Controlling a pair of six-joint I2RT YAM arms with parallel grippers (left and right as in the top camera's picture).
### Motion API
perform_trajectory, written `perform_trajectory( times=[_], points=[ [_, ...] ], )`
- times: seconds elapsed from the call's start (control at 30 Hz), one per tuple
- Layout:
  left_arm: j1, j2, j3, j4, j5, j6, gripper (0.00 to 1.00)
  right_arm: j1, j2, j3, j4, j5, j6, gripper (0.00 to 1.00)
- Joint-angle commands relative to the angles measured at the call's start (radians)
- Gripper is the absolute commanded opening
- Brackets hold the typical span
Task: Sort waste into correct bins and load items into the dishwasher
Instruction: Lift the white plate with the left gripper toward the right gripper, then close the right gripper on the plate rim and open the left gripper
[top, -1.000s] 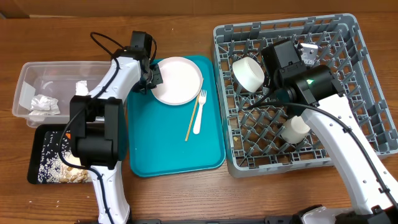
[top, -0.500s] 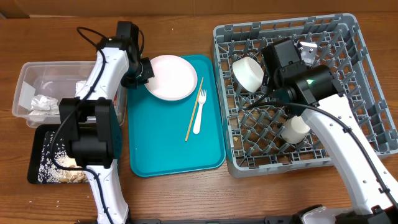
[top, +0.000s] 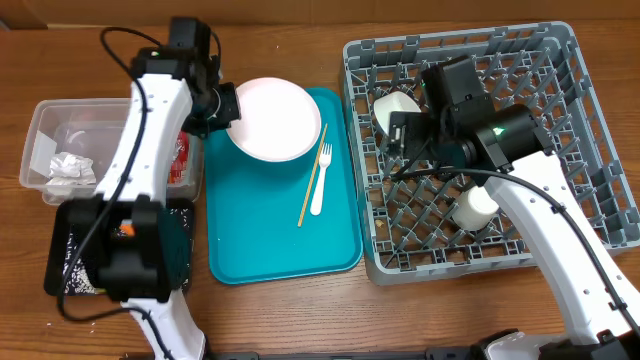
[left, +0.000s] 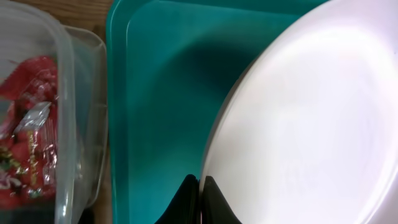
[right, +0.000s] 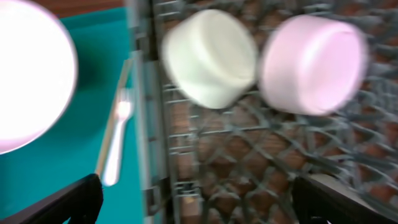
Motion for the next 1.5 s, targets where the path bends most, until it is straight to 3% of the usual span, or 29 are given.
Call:
perform_trajectory(
  times=[0.0, 0.37, 1.1, 1.23, 1.37, 1.47],
  points=[
    [-0.009, -0.06, 0.025, -0.039, 0.04, 0.031, 0.04, -0.005, -0.01, 0.006, 0.023, -0.21, -0.075, 1.0],
    [-0.01, -0.068, 0.025, -0.024, 0.378, 0.032, 0.04, -0.005, 0.018, 0.005, 0.076, -0.309, -0.046, 1.0],
    [-0.114, -0.068, 0.029, 0.026, 0.423, 0.047, 0.04, -0.005, 0.152, 0.003, 0.241, -0.309, -0.045, 0.98],
    [-0.114, -0.068, 0.029, 0.026, 0.422, 0.071, 0.04, -0.006, 0.191, 0.003, 0.263, -0.28, -0.045, 0.84],
    [-0.114, -0.068, 0.029, 0.029, 0.422, 0.071, 0.04, -0.013, 0.193, 0.004, 0.262, -0.227, -0.045, 0.56],
    [-0.114, -0.068, 0.029, 0.032, 0.421, 0.071, 0.04, -0.024, 0.182, 0.007, 0.263, -0.225, -0.048, 0.52]
  ],
)
